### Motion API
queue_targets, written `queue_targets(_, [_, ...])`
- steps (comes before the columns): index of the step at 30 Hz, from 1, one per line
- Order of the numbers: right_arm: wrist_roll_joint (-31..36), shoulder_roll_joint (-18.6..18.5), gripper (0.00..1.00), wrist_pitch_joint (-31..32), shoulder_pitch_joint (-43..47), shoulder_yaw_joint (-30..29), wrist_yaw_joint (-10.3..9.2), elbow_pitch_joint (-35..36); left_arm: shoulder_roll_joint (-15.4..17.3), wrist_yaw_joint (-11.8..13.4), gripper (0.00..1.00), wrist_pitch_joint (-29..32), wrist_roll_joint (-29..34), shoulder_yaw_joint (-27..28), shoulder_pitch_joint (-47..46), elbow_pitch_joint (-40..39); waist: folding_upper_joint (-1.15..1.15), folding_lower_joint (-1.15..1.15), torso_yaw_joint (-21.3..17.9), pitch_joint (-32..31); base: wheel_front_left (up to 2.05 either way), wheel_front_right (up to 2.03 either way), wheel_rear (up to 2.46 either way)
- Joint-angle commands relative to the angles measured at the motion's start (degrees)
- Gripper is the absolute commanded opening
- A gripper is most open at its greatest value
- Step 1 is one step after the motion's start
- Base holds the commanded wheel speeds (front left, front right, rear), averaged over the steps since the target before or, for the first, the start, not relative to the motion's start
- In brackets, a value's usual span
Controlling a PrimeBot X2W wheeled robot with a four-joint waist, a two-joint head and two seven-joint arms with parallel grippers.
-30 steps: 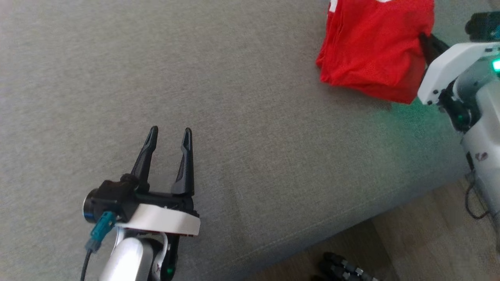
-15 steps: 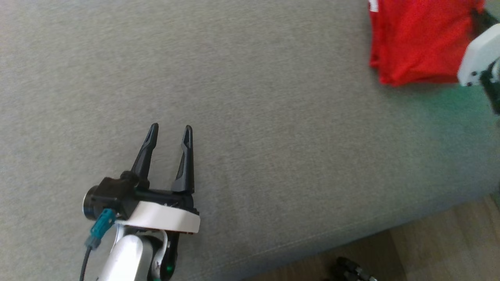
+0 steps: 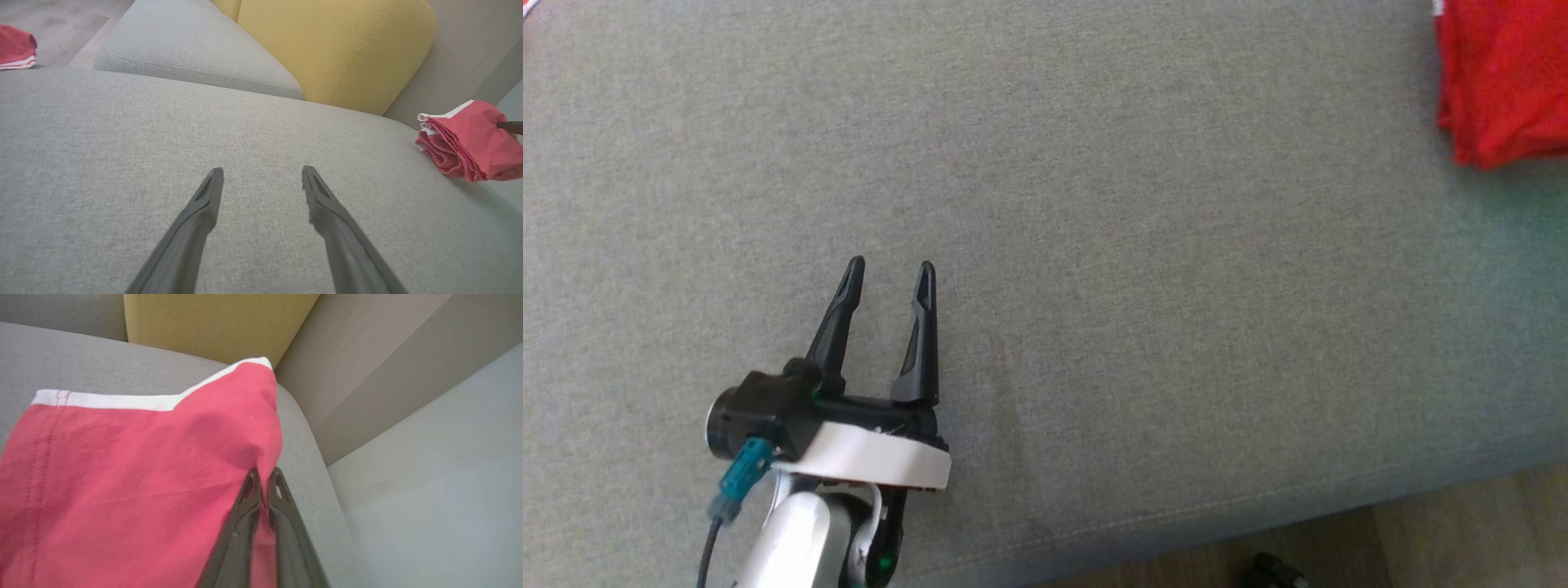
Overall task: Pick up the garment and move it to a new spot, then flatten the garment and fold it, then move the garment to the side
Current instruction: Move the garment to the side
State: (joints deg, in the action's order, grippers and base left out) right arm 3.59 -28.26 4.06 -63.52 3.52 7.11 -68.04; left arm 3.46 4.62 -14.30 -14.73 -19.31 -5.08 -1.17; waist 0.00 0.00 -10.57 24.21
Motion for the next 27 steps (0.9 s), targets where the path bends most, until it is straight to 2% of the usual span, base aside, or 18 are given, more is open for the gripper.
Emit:
queue_targets(1, [0.8,-1.7,0.0,0.1,-1.3,-0.2,0.37,1.5,-0.3,0.3,1.0,-0.7,-0.3,1.5,-0.8,-1.9,0.0,0.0,0.1,0.1,0.0,0.0,0.0])
queue_targets(14, [11.4,-0.9,0.0,1.3,-1.3,-7.7,0.37,5.8,-0.5,0.0,1.0,-0.7,0.1,1.5,-1.4,-1.7,0.0,0.0,0.9,2.0,0.0,0.0,0.0])
queue_targets(15, [12.3,-0.7,0.13,1.3,-0.9,-8.7,0.37,6.4,-0.5,0.0,1.0,-0.7,0.1,1.6,-1.5,-1.7,0.0,0.0,1.0,2.0,0.0,0.0,0.0])
queue_targets(16, [13.3,-0.4,0.45,1.3,-0.6,-9.7,0.37,7.0,-0.5,0.0,1.0,-0.7,0.0,1.6,-1.6,-1.6,0.0,0.0,1.1,2.1,0.0,0.0,0.0])
queue_targets(17, [14.2,0.0,0.86,1.3,-0.2,-10.7,0.37,7.6,-0.5,0.0,1.0,-0.7,0.0,1.6,-1.7,-1.6,0.0,0.0,1.2,2.1,0.0,0.0,0.0])
queue_targets(18, [15.2,0.4,1.0,1.3,0.2,-11.6,0.37,8.2,-0.5,0.0,1.0,-0.7,-0.1,1.6,-1.7,-1.5,0.0,0.0,1.2,2.2,0.0,0.0,0.0])
queue_targets(27, [21.8,4.6,1.0,2.2,2.6,-17.7,0.37,12.6,-0.6,0.1,1.0,-0.7,-0.3,1.7,-2.1,-1.3,0.0,0.0,1.3,2.4,0.0,0.0,0.0])
